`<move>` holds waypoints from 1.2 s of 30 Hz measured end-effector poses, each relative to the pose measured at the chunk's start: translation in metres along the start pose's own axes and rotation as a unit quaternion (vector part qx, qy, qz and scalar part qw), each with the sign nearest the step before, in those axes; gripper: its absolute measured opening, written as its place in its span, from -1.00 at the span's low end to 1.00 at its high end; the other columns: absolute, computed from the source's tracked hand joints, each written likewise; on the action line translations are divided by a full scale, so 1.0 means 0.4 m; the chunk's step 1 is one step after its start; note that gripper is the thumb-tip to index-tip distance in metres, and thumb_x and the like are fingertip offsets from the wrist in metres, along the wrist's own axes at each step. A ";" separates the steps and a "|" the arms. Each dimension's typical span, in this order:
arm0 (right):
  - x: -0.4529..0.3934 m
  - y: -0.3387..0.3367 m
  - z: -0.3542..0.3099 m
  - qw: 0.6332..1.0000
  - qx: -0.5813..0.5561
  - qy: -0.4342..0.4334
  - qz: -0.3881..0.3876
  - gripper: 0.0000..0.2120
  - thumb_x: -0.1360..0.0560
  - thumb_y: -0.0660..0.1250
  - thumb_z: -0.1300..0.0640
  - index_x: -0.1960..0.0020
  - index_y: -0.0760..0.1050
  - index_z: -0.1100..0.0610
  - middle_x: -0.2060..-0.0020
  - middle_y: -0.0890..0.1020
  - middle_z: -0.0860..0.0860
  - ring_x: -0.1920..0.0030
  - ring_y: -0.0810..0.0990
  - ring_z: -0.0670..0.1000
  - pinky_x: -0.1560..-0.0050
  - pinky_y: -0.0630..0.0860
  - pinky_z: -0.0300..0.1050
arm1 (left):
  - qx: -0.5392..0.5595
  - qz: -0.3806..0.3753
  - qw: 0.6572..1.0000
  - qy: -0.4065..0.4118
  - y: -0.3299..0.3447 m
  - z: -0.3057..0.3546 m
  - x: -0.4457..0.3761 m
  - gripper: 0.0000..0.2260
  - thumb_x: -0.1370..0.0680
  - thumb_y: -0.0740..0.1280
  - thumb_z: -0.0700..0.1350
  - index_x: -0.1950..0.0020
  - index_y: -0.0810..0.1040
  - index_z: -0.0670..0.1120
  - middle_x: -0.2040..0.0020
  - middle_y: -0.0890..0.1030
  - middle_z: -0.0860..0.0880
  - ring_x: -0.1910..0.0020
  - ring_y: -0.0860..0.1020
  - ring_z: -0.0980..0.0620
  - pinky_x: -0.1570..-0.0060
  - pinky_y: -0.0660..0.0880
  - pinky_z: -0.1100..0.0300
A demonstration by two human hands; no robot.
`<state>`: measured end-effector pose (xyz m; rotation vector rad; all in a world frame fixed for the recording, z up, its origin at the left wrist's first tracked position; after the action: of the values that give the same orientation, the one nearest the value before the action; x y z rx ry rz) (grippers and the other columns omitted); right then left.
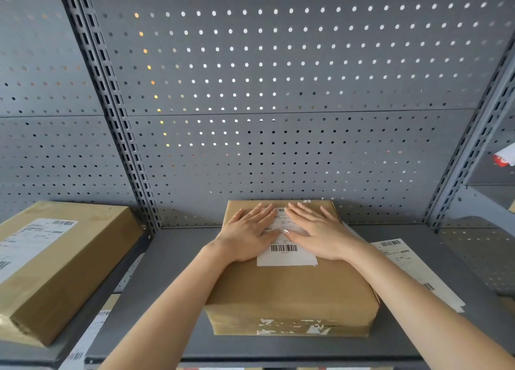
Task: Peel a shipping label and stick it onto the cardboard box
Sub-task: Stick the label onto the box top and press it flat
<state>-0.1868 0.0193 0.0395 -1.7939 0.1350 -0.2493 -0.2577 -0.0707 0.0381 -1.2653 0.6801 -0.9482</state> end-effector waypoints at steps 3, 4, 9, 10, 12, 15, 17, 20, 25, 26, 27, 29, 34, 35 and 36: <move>0.005 -0.001 -0.009 1.000 -0.014 -0.027 -0.002 -0.43 -0.58 -0.04 -0.23 -0.53 -0.11 -0.14 -0.52 -0.10 -0.23 -0.49 -0.20 -0.25 -0.51 -0.29 0.04 | -0.003 -0.006 1.000 0.023 -0.001 0.008 0.011 -0.47 -0.62 -0.06 0.19 -0.55 -0.11 0.10 -0.56 -0.12 0.18 -0.52 -0.18 0.21 -0.51 -0.23 0.10; 0.007 -0.002 -0.011 0.999 -0.018 -0.034 -0.002 -0.44 -0.58 -0.02 -0.22 -0.52 -0.08 -0.15 -0.52 -0.08 -0.24 -0.49 -0.19 -0.26 -0.51 -0.29 0.03 | -0.003 -0.010 1.000 0.029 0.000 0.010 0.015 -0.46 -0.61 -0.05 0.21 -0.55 -0.11 0.10 -0.56 -0.13 0.17 -0.52 -0.19 0.21 -0.50 -0.23 0.11; 0.016 -0.010 -0.021 0.999 -0.024 -0.047 0.006 -0.44 -0.57 0.02 -0.23 -0.51 -0.04 -0.17 -0.51 -0.05 -0.25 -0.49 -0.16 -0.27 -0.52 -0.26 0.03 | -0.001 -0.007 0.999 0.039 -0.003 0.014 0.025 -0.44 -0.60 -0.05 0.23 -0.55 -0.11 0.10 -0.57 -0.12 0.16 -0.52 -0.18 0.23 -0.50 -0.24 0.12; 0.017 -0.010 -0.023 0.999 -0.020 -0.048 0.005 -0.44 -0.57 0.01 -0.23 -0.52 -0.05 -0.17 -0.52 -0.06 -0.24 -0.49 -0.16 -0.26 -0.52 -0.26 0.01 | -0.001 -0.004 0.999 0.039 -0.005 0.016 0.027 -0.45 -0.60 -0.05 0.22 -0.55 -0.10 0.10 -0.57 -0.11 0.16 -0.52 -0.18 0.23 -0.50 -0.23 0.13; 0.020 -0.010 -0.027 0.999 -0.008 -0.049 0.001 -0.43 -0.57 -0.02 -0.24 -0.52 -0.08 -0.16 -0.52 -0.08 -0.22 -0.50 -0.17 -0.23 -0.52 -0.25 -0.01 | -0.002 0.005 0.999 0.038 -0.011 0.020 0.034 -0.45 -0.61 -0.06 0.21 -0.55 -0.09 0.09 -0.57 -0.10 0.16 -0.52 -0.15 0.22 -0.50 -0.22 0.15; 0.031 -0.012 -0.032 0.999 0.010 -0.040 0.000 -0.44 -0.58 -0.06 -0.23 -0.52 -0.11 -0.14 -0.52 -0.09 -0.20 -0.50 -0.17 -0.21 -0.52 -0.25 -0.01 | -0.007 0.021 0.999 0.034 -0.018 0.025 0.041 -0.47 -0.61 -0.06 0.21 -0.55 -0.07 0.08 -0.57 -0.07 0.14 -0.53 -0.12 0.21 -0.48 -0.19 0.18; 0.040 -0.014 -0.036 0.999 0.021 -0.034 0.004 -0.45 -0.59 -0.08 -0.21 -0.53 -0.11 -0.13 -0.52 -0.09 -0.19 -0.50 -0.16 -0.20 -0.52 -0.24 -0.02 | -0.014 0.030 0.999 0.030 -0.021 0.027 0.043 -0.47 -0.62 -0.06 0.19 -0.55 -0.05 0.07 -0.57 -0.04 0.13 -0.53 -0.10 0.20 -0.48 -0.16 0.18; 0.052 -0.017 -0.037 0.999 0.028 -0.026 0.020 -0.47 -0.61 -0.07 -0.18 -0.53 -0.06 -0.09 -0.52 -0.06 -0.17 -0.51 -0.13 -0.19 -0.53 -0.21 -0.04 | -0.027 0.051 0.998 0.026 -0.030 0.033 0.052 -0.49 -0.63 -0.04 0.18 -0.55 0.02 0.05 -0.57 0.03 0.11 -0.54 -0.04 0.17 -0.48 -0.09 0.19; 0.057 -0.020 -0.039 0.997 -0.020 -0.023 0.076 -0.46 -0.59 0.04 -0.15 -0.50 0.17 0.05 -0.53 0.11 -0.06 -0.53 -0.01 -0.11 -0.50 -0.11 -0.12 | -0.046 0.129 0.991 0.004 -0.063 0.044 0.083 -0.51 -0.60 0.05 0.21 -0.49 0.25 0.08 -0.53 0.21 0.13 -0.51 0.17 0.11 -0.38 0.22 0.19; 0.057 -0.018 -0.040 0.997 -0.025 -0.022 0.075 -0.46 -0.59 0.05 -0.15 -0.50 0.17 0.06 -0.53 0.11 -0.06 -0.53 -0.01 -0.11 -0.50 -0.10 -0.13 | -0.043 0.128 0.991 -0.002 -0.061 0.043 0.085 -0.51 -0.60 0.05 0.22 -0.49 0.26 0.08 -0.53 0.22 0.14 -0.50 0.19 0.11 -0.35 0.27 0.17; 0.059 -0.016 -0.040 0.997 -0.028 -0.020 0.070 -0.46 -0.59 0.04 -0.15 -0.50 0.16 0.06 -0.53 0.10 -0.06 -0.53 -0.02 -0.11 -0.51 -0.11 -0.13 | -0.039 0.122 0.992 -0.007 -0.058 0.043 0.086 -0.51 -0.59 0.05 0.22 -0.49 0.25 0.09 -0.53 0.21 0.14 -0.50 0.19 0.11 -0.34 0.29 0.16; 0.063 -0.009 -0.038 0.998 -0.027 -0.018 0.049 -0.46 -0.60 0.01 -0.15 -0.52 0.09 0.03 -0.53 0.03 -0.10 -0.53 -0.08 -0.14 -0.50 -0.15 -0.12 | -0.027 0.099 0.995 -0.013 -0.047 0.040 0.084 -0.50 -0.60 0.03 0.22 -0.52 0.18 0.08 -0.55 0.16 0.13 -0.52 0.13 0.11 -0.41 0.19 0.16; 0.082 0.018 -0.025 0.999 0.023 -0.020 -0.038 -0.46 -0.60 -0.14 -0.19 -0.52 -0.20 -0.11 -0.49 -0.24 -0.23 -0.47 -0.29 -0.23 -0.48 -0.31 -0.09 | -0.017 0.014 1.000 0.003 -0.001 0.034 0.089 -0.46 -0.62 -0.07 0.18 -0.56 -0.11 0.07 -0.57 -0.10 0.14 -0.53 -0.14 0.19 -0.51 -0.18 0.18; 0.084 0.021 -0.024 0.998 0.028 -0.021 -0.049 -0.45 -0.60 -0.15 -0.20 -0.52 -0.24 -0.12 -0.47 -0.27 -0.24 -0.46 -0.31 -0.24 -0.48 -0.33 -0.09 | -0.013 0.005 1.000 0.006 0.005 0.032 0.091 -0.46 -0.62 -0.08 0.19 -0.55 -0.14 0.07 -0.57 -0.13 0.14 -0.53 -0.17 0.20 -0.51 -0.20 0.16; 0.085 0.024 -0.023 0.998 0.032 -0.022 -0.056 -0.45 -0.59 -0.16 -0.20 -0.51 -0.26 -0.12 -0.47 -0.29 -0.24 -0.45 -0.34 -0.24 -0.48 -0.34 -0.09 | -0.012 -0.001 1.000 0.008 0.010 0.030 0.092 -0.45 -0.61 -0.08 0.19 -0.55 -0.16 0.07 -0.57 -0.15 0.15 -0.52 -0.19 0.20 -0.51 -0.20 0.15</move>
<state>-0.1555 0.0008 0.0355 -1.7441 -0.0042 -0.2915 -0.2294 -0.0971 0.0391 -1.2823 0.7040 -0.9553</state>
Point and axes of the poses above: each hand's wrist, its own x-axis away from the middle knuckle, its own y-axis out of the palm, z = x × y, the point moved 10 cm from there along -x, towards the middle knuckle
